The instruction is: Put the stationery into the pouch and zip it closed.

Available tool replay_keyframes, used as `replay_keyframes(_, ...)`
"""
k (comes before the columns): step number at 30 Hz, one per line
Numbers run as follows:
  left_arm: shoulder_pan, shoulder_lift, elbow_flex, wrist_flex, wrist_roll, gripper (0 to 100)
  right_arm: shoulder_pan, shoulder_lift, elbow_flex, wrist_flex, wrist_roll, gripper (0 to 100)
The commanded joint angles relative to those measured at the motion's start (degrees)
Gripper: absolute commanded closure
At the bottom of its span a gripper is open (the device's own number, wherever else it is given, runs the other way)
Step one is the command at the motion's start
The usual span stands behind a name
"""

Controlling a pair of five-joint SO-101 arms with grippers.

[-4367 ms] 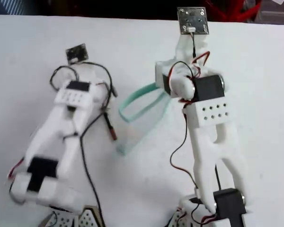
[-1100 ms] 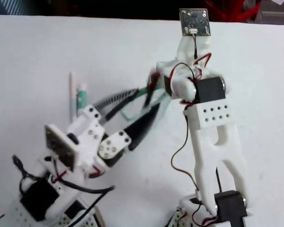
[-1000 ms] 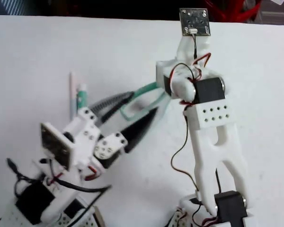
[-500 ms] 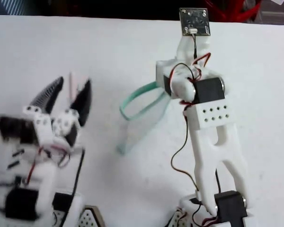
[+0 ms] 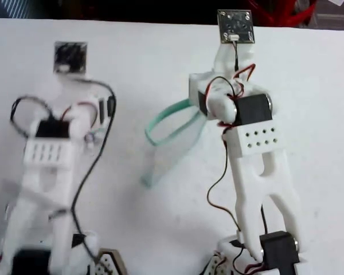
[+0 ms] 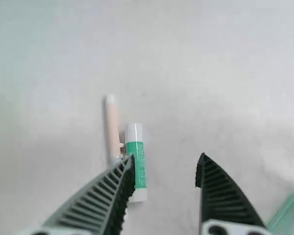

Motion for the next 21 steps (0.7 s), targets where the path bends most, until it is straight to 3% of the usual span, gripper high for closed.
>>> replay_keyframes(1,-1.10,12.26,-11.34,2.64,0.79,79,0.40,0.75,1.32,0.13,-0.35,75.8)
replay_keyframes(7,-4.88,30.64,-24.70,4.22,3.87,82,0.22,0.31,2.55,-0.22,-0.35,75.8)
replay_keyframes(15,-4.88,49.98,-36.22,4.48,3.87,82,0.31,0.31,2.55,-0.22,-0.35,75.8)
replay_keyframes(21,-4.97,58.59,-48.09,11.96,3.87,82,0.04,0.31,2.64,-0.22,-0.35,75.8)
